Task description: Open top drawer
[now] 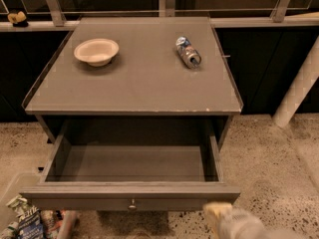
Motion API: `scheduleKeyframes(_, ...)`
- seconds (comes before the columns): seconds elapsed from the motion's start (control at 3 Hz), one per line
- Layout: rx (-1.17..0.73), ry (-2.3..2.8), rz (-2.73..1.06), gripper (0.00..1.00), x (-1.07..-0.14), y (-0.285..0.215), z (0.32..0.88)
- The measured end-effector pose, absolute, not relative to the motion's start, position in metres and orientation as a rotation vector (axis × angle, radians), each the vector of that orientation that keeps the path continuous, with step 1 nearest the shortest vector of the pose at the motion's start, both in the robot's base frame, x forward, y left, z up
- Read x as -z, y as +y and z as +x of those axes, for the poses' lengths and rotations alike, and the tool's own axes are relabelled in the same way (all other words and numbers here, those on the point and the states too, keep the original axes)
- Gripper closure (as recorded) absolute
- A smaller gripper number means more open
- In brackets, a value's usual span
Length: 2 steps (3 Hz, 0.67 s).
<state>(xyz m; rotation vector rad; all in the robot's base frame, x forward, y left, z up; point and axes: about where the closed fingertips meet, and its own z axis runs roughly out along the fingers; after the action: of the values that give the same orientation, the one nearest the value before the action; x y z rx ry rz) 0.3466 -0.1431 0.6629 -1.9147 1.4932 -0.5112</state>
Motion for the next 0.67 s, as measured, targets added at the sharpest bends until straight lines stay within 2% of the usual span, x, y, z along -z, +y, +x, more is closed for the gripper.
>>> scheduleKeyframes(0.33, 0.535, 1.457, -1.945, 1.00, -0.640, -0.163, 0.269)
scheduleKeyframes(0.67, 0.506, 1.508, -1.929, 0.85, -0.618, -0.183, 0.220)
